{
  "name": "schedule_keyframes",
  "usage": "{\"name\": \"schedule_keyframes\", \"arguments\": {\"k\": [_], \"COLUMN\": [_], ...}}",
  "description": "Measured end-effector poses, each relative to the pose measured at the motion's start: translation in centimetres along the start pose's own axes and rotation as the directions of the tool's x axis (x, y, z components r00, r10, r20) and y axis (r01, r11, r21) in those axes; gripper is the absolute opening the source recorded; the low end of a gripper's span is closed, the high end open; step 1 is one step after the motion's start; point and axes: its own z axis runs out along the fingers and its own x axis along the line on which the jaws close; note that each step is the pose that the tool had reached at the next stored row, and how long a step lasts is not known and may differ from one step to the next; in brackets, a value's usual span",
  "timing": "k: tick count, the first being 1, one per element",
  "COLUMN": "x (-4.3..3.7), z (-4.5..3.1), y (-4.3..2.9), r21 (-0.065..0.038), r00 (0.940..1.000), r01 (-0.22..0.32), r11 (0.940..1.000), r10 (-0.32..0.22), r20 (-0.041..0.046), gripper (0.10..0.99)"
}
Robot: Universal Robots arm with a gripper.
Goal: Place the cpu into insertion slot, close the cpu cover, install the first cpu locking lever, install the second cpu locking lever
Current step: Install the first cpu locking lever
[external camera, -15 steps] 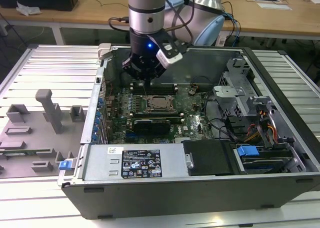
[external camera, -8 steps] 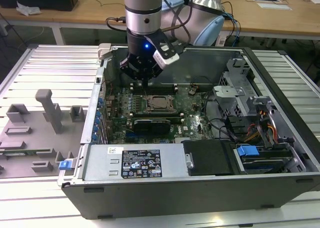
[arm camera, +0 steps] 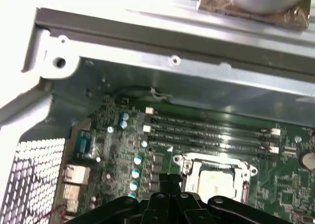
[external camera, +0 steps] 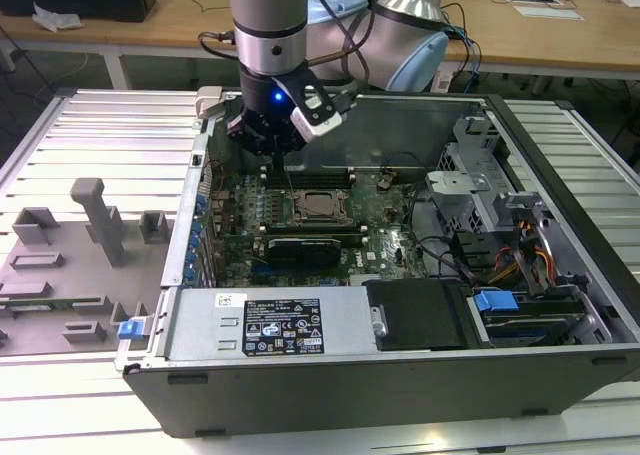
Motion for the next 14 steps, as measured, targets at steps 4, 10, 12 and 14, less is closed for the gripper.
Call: {"name": "schedule_keyframes", "arguments": {"k": [4,10,12,14], "x": [0.3,0.48,0.32,0.08], "z": [0.02,0.31,0.41,0.5], "y": [0.05,0.04,-0.01,-0.06], "r21": [-0.057,-0.12,-0.121,-0.121], "r00": [1.0,0.9998,0.9998,0.9998], "r01": [-0.002,-0.003,-0.003,-0.003], "r11": [0.9984,0.9928,0.9927,0.9927], "r10": [0.002,0.005,0.005,0.005], "r20": [0.0091,0.0194,0.0191,0.0192], "gripper": [0.106,0.106,0.106,0.106]}}
